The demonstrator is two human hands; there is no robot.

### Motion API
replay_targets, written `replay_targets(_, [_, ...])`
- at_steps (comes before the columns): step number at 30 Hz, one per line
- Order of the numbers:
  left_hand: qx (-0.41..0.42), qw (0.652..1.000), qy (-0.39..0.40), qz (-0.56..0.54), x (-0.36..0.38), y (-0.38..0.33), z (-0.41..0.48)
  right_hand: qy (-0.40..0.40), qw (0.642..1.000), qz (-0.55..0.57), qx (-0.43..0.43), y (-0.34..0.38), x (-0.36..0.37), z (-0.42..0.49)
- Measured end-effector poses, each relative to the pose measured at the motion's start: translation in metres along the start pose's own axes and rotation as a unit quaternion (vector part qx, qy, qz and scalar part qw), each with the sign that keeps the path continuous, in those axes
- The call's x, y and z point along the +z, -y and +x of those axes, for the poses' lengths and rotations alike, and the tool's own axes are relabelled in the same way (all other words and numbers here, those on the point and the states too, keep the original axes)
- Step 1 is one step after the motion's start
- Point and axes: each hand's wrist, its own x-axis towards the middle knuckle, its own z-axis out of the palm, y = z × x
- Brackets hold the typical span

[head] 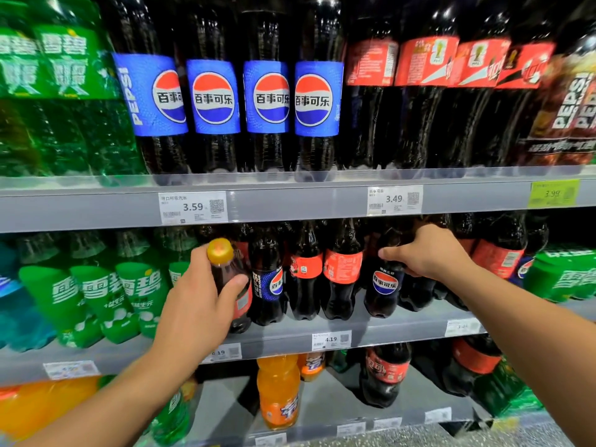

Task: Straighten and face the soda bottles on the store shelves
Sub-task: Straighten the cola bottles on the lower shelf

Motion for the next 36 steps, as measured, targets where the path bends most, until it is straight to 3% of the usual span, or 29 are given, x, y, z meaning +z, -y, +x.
replay_targets(8, [0.029, 0.999, 0.013, -0.026, -0.03, 0.001, -0.026, -0.018, 0.999, 0.039, -0.027, -0.001, 0.001, -0.026])
replay_targets(19, [0.034, 0.998, 0.036, -0.046, -0.056, 0.001, -0.037, -0.073, 0.988, -0.005, -0.134, 0.017, -0.023, -0.086])
replay_targets(24, [0.034, 0.997, 0.054, -0.05, -0.055, -0.002, -0.04, -0.013, 0.977, -0.021, -0.21, 0.061, -0.02, -0.111])
replay_targets(28, [0.03, 0.997, 0.057, -0.053, -0.056, 0.003, -0.041, 0.063, 0.969, 0.038, -0.238, 0.089, -0.002, -0.123])
replay_targets(36, [0.014, 0.999, 0.027, -0.042, -0.054, 0.014, -0.018, 0.086, 0.973, 0.015, -0.213, 0.085, 0.005, -0.121])
